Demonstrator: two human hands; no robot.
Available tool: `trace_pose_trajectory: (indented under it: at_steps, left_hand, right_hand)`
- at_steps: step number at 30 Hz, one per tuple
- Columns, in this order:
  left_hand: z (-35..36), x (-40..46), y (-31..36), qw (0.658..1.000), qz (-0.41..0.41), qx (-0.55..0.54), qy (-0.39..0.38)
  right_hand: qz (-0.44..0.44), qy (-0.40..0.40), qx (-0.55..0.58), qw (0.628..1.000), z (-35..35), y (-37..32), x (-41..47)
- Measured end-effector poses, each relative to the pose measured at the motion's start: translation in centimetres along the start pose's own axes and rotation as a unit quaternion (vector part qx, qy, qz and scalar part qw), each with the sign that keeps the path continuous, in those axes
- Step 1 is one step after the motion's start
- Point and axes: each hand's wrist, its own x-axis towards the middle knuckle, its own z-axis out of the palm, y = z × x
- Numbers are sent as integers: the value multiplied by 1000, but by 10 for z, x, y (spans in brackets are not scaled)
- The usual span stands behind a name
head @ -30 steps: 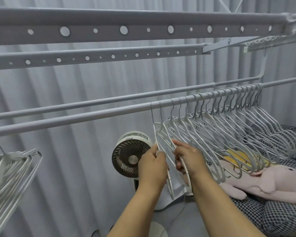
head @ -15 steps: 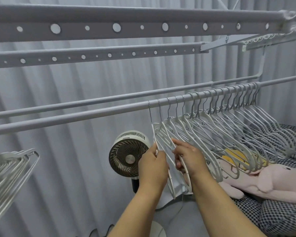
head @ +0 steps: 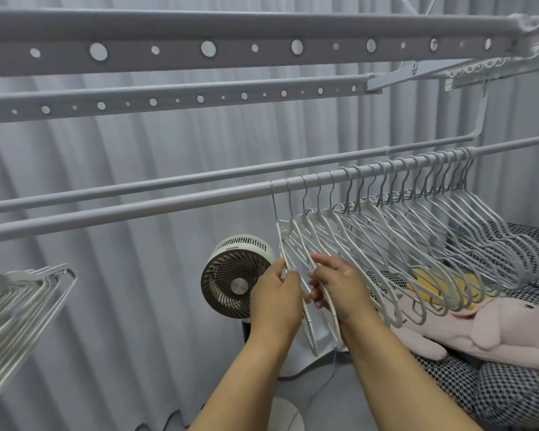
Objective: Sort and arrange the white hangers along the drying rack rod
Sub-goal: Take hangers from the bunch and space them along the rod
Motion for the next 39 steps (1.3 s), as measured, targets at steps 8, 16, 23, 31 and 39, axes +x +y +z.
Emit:
trace_pose_trajectory:
  at_steps: [8, 16, 23, 31, 39]
  left_hand:
    - [-12, -9, 5, 1000, -26, 2, 0]
    - [-54, -19, 1, 995, 4, 84, 62]
    - [-129, -39, 0, 983, -38, 100, 152]
    - [-227, -66, -25, 951, -73, 139, 268]
    - [-300, -92, -44, 907, -83, 171, 375]
  right_hand:
    - [-76, 76, -188, 976, 7, 3, -9]
    - [-214, 123, -221, 944, 55, -11, -40]
    - [-187, 23, -150, 971, 128, 2, -68]
    - [-83, -119, -119, 982, 221, 43, -96]
    - [41, -241, -129, 961, 306, 93, -128]
